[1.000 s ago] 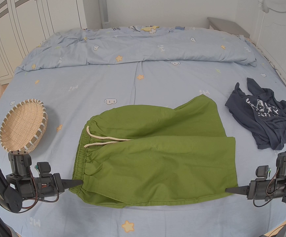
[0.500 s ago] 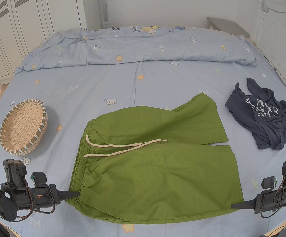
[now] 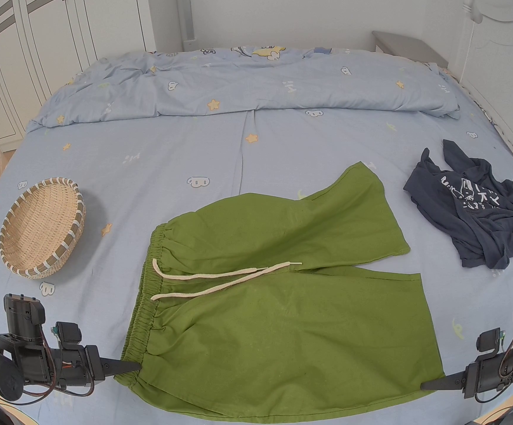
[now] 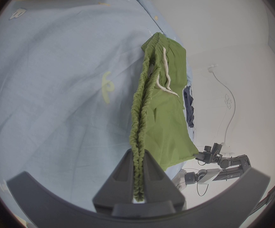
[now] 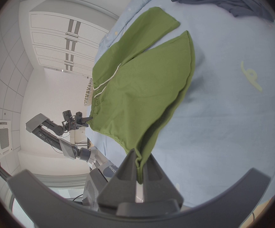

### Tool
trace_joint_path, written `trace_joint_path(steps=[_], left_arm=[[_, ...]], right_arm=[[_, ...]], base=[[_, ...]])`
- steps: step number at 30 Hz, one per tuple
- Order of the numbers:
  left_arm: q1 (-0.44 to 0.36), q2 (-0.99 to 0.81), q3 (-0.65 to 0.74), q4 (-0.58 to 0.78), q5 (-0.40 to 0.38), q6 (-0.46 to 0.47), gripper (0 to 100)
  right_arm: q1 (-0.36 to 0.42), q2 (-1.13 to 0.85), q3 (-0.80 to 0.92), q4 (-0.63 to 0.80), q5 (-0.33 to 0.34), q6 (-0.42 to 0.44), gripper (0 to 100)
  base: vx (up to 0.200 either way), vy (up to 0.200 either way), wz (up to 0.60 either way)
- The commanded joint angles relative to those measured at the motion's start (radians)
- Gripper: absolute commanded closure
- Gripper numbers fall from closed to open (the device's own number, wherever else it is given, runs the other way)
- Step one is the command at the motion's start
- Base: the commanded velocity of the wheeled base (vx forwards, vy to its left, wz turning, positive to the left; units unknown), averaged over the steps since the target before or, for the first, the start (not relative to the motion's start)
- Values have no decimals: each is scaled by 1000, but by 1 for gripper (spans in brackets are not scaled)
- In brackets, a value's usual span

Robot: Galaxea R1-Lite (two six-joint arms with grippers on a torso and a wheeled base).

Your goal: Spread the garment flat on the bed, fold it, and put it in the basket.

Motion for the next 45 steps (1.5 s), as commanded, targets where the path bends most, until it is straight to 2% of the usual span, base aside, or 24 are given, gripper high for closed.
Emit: trace_joint_path(steps=[1, 7, 30, 31, 41, 44, 45], left_arm=[[-1, -68, 18, 74, -1, 53, 100], [4, -62, 18, 127, -1, 144, 100], [15, -54, 18, 148, -1, 145, 100], [13, -54, 18, 150, 1, 147, 0], [25, -45, 2, 134, -1, 145, 0], [44, -48, -15, 128, -1, 139, 0], [71, -50, -27, 122, -1, 137, 0]], right_arm=[[2, -52, 17, 50, -2, -6, 100], [0, -62, 17, 77, -2, -7, 100], [3, -105, 17, 154, -4, -21, 100], [2, -105, 17, 154, -4, -20, 0], [-9, -147, 17, 166, -2, -18, 0], [-18, -147, 17, 176, 1, -21, 0], [-35, -146, 17, 176, 7, -26, 0]], base=[[0, 0, 0], [0, 0, 0], [0, 0, 0], [0, 0, 0], [0, 0, 0], [0, 0, 0], [0, 0, 0]])
